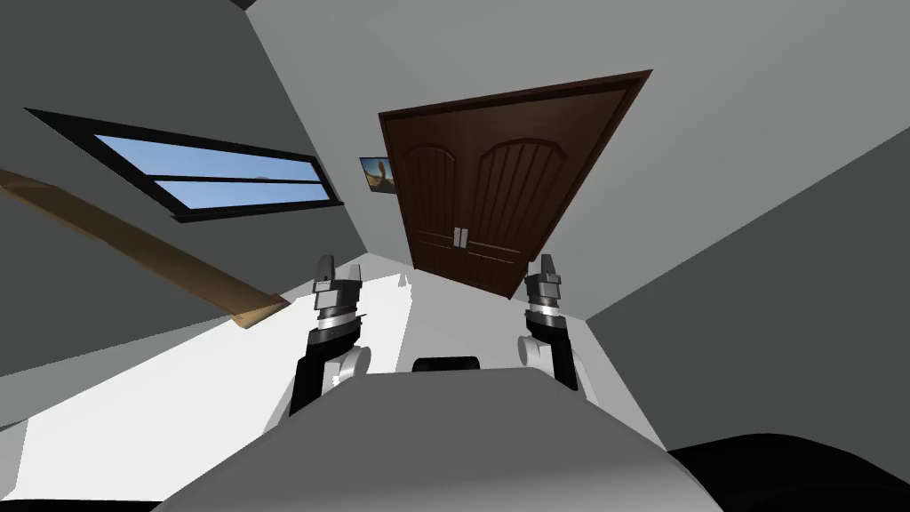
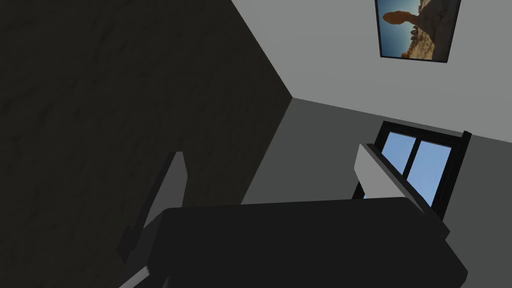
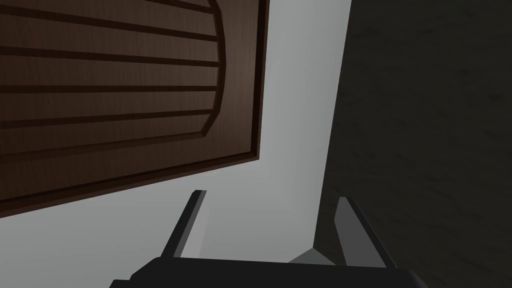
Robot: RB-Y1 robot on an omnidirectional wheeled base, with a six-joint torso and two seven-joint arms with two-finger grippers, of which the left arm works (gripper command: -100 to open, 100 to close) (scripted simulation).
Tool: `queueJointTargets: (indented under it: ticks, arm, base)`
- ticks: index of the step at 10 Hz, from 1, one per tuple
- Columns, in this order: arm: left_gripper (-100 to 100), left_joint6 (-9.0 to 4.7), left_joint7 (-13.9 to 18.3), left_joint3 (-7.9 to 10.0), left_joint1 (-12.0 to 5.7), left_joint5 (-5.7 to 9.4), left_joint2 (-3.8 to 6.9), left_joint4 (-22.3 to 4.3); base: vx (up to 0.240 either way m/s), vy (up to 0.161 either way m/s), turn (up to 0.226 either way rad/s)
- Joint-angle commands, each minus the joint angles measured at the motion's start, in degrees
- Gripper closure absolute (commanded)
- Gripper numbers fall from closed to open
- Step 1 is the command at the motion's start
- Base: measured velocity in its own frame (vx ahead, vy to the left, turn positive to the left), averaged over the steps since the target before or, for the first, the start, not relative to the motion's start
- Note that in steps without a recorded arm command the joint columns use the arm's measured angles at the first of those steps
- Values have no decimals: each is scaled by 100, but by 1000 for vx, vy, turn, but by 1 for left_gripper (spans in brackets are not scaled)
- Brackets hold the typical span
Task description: Pull the door open
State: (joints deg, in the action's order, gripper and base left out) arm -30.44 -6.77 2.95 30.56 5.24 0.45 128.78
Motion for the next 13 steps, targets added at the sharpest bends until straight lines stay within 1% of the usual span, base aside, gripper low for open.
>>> queueJointTargets:
  ticks: [1, 4, 5, 7, 8, 9, 10, 11, 13]
  arm:
    - [-100, 39, 31, -20, -98, 5, 63, -176]
    - [-100, 110, 89, -57, -278, 14, 162, -500]
    - [-100, 124, 101, -65, -313, 16, 181, -564]
    - [-100, 191, 156, -100, -486, 25, 259, -873]
    - [-100, 209, 170, -109, -530, 27, 279, -954]
    - [-100, 249, 202, -130, -631, 32, 319, -1135]
    - [-100, 269, 219, -141, -683, 35, 339, -1228]
    - [-100, 310, 252, -163, -788, 40, 379, -1415]
    - [-100, 355, 289, -186, -902, 46, 418, -1620]
  base:
    - [54, -100, -40]
    - [199, 24, -72]
    - [147, 0, -55]
    - [171, -10, -77]
    - [143, -5, -58]
    - [145, -10, -88]
    - [138, -12, -73]
    - [152, -13, -74]
    - [129, 4, -69]
